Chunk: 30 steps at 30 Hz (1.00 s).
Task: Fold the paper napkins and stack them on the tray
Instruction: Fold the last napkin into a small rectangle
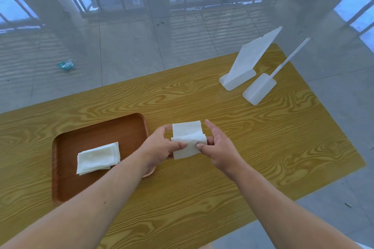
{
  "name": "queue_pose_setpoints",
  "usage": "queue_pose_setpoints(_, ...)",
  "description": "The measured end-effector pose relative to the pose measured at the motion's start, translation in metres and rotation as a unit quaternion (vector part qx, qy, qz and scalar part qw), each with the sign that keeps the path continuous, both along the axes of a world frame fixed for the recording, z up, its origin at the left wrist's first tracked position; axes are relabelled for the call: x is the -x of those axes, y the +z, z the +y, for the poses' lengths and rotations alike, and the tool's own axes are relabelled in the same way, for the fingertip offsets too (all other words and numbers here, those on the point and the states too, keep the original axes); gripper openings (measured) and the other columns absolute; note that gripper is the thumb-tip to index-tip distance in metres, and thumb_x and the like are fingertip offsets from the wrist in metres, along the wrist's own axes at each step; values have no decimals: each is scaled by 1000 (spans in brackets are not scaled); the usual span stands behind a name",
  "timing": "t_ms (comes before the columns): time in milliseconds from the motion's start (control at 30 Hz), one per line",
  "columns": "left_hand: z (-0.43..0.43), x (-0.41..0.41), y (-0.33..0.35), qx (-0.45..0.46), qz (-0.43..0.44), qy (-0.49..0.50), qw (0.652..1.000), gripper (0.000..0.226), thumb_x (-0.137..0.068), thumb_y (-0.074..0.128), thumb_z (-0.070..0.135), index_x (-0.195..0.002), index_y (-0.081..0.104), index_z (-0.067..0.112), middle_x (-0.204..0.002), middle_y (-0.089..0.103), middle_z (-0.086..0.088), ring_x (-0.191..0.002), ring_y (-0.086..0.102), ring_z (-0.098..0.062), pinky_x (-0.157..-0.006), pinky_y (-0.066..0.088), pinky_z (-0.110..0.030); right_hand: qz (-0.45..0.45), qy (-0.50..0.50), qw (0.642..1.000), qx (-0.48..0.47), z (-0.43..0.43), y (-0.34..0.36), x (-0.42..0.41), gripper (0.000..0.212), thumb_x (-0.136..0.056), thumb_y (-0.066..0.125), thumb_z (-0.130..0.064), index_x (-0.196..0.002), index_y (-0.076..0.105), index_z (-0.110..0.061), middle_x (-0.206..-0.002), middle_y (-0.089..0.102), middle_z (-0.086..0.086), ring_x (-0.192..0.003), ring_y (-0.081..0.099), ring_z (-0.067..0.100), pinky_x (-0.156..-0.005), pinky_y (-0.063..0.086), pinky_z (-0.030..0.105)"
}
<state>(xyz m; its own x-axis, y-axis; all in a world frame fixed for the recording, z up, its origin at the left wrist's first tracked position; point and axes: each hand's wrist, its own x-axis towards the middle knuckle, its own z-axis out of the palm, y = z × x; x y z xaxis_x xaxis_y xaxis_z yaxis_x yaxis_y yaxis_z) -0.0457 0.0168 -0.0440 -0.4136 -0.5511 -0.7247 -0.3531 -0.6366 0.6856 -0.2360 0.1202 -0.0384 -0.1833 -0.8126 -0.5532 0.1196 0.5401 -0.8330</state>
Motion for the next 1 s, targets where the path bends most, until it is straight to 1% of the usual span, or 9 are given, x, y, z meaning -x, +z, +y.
queue_pose_setpoints(200, 1, -3, 0, 2, 33, -30, 999, 80, -87, 80, -3, -153, 43, 19, -101, 82, -12, -98, 79, -23, -77, 61, -28, -61, 14, 998, -4, 2, 3, 0, 81, -99, 70, -12, -163, 23, -23, -101, 80, 5, -97, 75, 15, -88, 57, 27)
queue_pose_setpoints(333, 5, -4, 3, 52, 34, -36, 997, 68, -88, 78, -6, -145, 53, 22, -88, 82, -5, -93, 78, -18, -79, 59, -23, -24, -8, 999, -26, -3, -3, 0, 70, -100, 67, -12, -159, 34, -27, -108, 82, 2, -101, 76, 17, -97, 57, 38)
queue_pose_setpoints(433, 7, -3, 9, 83, 23, -46, 995, 54, -89, 79, -3, -133, 61, 22, -80, 81, 3, -86, 78, -11, -72, 58, -17, -26, -18, 999, -22, -5, -4, 3, 58, -98, 67, -4, -149, 49, -27, -105, 82, 4, -97, 76, 16, -93, 57, 35)
queue_pose_setpoints(567, 4, -2, 9, 151, -46, -65, 985, 25, -88, 83, 6, -106, 74, 21, -78, 79, 2, -80, 73, -16, -84, 61, -43, -32, -10, 999, -9, -8, -4, 8, 49, -96, 68, -1, -135, 60, -29, -101, 82, 4, -97, 77, 16, -85, 57, 26)
queue_pose_setpoints(700, -7, 0, 13, 271, -117, -100, 950, 12, -87, 84, 25, -83, 77, 35, -82, 77, 3, -71, 64, -6, -78, 57, -43, 60, 24, 998, 4, -17, 1, 12, 27, -92, 72, -1, -105, 76, -24, -79, 78, -5, -75, 69, 6, -72, 52, 22)
queue_pose_setpoints(767, -11, -2, 16, 337, -142, -125, 922, 11, -86, 84, 32, -80, 77, 37, -96, 69, 12, -93, 59, -3, -86, 49, -34, 121, 31, 992, 13, -15, 1, 11, 19, -90, 75, -8, -88, 78, -27, -76, 73, -10, -67, 62, 2, -65, 49, 22)
queue_pose_setpoints(833, -13, -1, 20, 371, -145, -150, 905, 9, -87, 83, 34, -82, 76, 37, -112, 62, 25, -114, 52, -3, -100, 36, -28, 199, 28, 979, 31, -15, 3, 9, 15, -87, 78, -20, -80, 76, -33, -89, 70, -15, -77, 61, -3, -70, 49, 18)
queue_pose_setpoints(900, -13, 1, 25, 293, -78, -114, 946, 8, -89, 83, 26, -85, 77, 30, -113, 71, 21, -114, 60, -8, -102, 42, -31, 192, 16, 980, 43, -17, 8, 14, 6, -87, 78, -26, -85, 76, -32, -105, 71, -15, -101, 64, 1, -87, 48, 21)
queue_pose_setpoints(1000, -13, 3, 31, 177, 14, -31, 984, 6, -93, 80, 16, -89, 75, 16, -89, 73, -1, -85, 63, -20, -82, 50, -36, 20, -18, 999, 38, -20, 17, 18, 22, -84, 77, -33, -95, 77, -14, -94, 75, -3, -89, 66, 11, -85, 48, 30)
